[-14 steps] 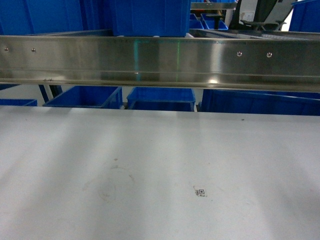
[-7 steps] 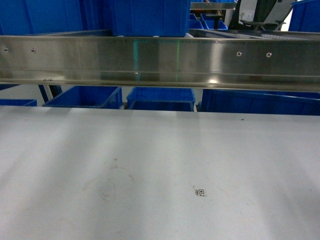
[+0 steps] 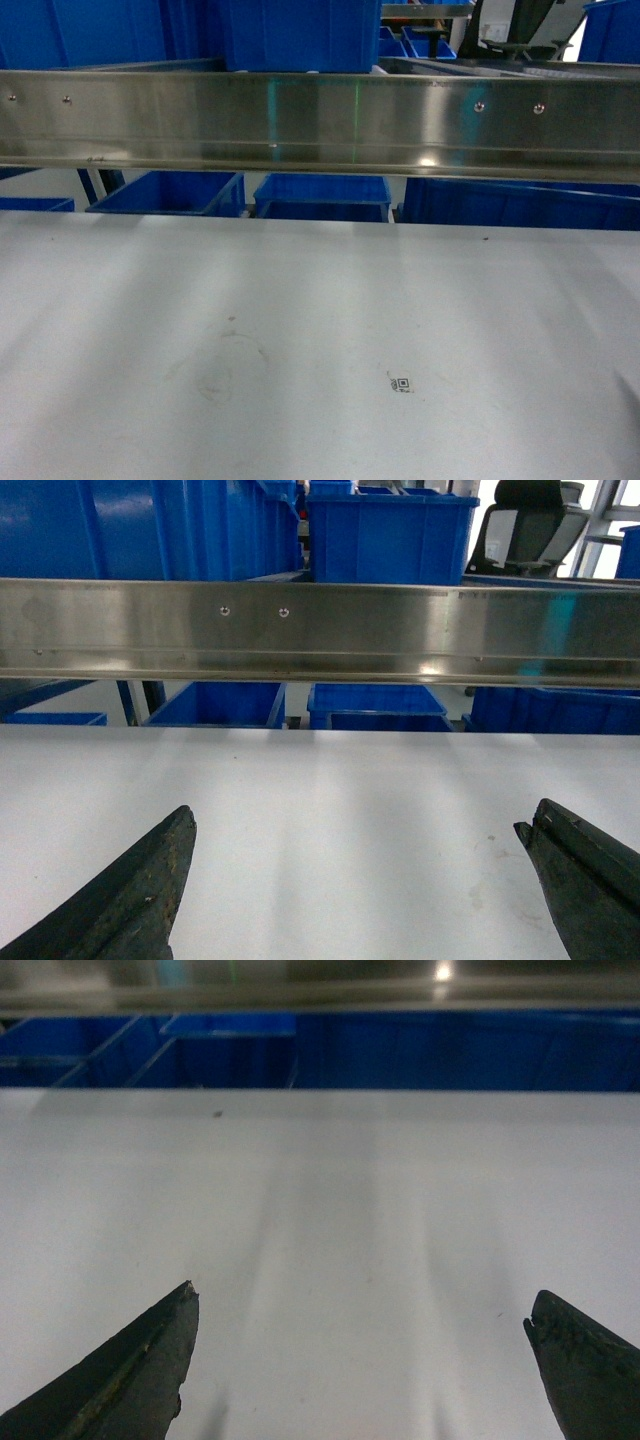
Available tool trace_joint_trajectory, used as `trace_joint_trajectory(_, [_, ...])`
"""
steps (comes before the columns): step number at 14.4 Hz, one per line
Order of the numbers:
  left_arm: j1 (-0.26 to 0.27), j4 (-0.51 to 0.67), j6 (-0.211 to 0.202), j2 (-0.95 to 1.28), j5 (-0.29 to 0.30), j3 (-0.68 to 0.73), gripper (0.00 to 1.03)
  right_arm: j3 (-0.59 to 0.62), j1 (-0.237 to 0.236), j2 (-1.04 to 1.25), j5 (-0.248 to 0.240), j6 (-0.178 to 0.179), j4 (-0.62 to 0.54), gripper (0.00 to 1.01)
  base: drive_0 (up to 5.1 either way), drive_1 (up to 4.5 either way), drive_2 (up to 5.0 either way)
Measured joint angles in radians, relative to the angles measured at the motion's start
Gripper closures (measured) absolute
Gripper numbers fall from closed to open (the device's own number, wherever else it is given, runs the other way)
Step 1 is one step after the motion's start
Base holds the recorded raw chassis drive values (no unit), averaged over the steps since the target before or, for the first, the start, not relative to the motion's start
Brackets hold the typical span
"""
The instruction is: Place magnetic block on left shelf second layer
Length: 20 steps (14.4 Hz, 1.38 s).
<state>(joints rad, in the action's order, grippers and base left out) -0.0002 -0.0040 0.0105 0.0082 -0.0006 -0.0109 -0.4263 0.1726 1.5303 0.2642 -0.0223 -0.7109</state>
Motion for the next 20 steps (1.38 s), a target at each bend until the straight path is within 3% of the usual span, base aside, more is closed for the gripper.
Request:
trace_joint_trajectory(1, [0.000,0.000,0.000,0.000,0.000,0.000,0.05,-0.003,-0.001,0.047,0.026,-0.015,0.015,0.03,0.0,0.00,0.0])
trace_joint_trajectory(3, [0.000,0.000,0.000,0.000,0.000,0.000,0.05,-0.002,-0.002,0.107,0.023,-0.043,-0.025,0.03,0.0,0.00,0.0])
trace_joint_trajectory(10, [0.000,0.000,0.000,0.000,0.000,0.000,0.05,-0.001,-0.018,0.288,0.015,-0.042,-0.106,0.03,0.0,0.00,0.0])
trace_joint_trajectory(14, [0.000,0.000,0.000,0.000,0.000,0.000,0.05,-0.002,-0.022,0.308,-0.005,-0.039,-0.126,0.41,0.0,0.00,0.0])
trace_joint_trajectory(17, [0.000,0.000,0.000,0.000,0.000,0.000,0.05,0.005,-0.022,0.301,0.025,-0.020,-0.126,0.68,0.0,0.00,0.0])
trace_joint_trajectory(20, [0.000,0.000,0.000,0.000,0.000,0.000,0.05,0.053,-0.046,0.160,0.040,0.010,-0.011,0.68,0.0,0.00,0.0])
